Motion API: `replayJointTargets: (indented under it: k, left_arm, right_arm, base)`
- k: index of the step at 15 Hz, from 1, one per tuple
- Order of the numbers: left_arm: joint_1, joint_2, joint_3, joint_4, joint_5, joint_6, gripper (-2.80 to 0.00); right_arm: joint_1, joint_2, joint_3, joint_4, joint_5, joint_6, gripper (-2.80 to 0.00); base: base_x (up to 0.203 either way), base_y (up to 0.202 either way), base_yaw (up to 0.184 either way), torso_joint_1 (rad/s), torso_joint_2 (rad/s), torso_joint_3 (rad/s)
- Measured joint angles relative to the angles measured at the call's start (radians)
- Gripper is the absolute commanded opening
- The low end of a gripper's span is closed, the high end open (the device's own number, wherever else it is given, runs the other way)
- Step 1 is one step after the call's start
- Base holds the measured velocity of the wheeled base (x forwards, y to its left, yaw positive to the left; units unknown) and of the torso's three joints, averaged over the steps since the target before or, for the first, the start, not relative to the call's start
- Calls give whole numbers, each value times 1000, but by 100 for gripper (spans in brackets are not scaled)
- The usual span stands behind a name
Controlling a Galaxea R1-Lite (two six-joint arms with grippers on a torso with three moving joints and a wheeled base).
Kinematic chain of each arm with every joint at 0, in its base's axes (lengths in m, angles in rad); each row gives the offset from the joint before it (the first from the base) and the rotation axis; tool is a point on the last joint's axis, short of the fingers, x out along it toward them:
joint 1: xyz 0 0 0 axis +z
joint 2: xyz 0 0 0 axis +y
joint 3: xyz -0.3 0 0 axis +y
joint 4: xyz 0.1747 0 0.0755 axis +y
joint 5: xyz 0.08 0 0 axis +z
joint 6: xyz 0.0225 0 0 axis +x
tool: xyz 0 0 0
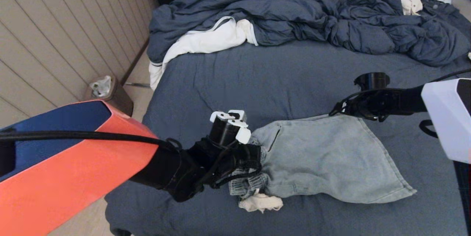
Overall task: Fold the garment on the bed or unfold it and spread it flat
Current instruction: Unford the blue shorts
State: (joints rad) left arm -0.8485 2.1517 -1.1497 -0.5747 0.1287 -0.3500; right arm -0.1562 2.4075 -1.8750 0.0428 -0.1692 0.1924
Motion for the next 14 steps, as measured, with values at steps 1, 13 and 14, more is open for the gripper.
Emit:
replayJointTargets:
  k: [1, 13, 14]
  left_arm:
    - [-13, -16, 29, -27, 1, 2, -280]
    - [-24, -15, 40, -41, 2, 6, -280]
    - [-24, -13, 38, -40, 2, 6, -280]
  right_arm:
    - [1, 12, -8, 0, -18, -1, 0]
    - [5, -41, 86, 5, -30, -11, 0]
    - [4, -47, 93, 5, -30, -18, 0]
  base:
    - [0, 0, 0, 0, 0, 0]
    - [0, 0, 0, 0, 0, 0]
    - [0, 0, 0, 0, 0, 0]
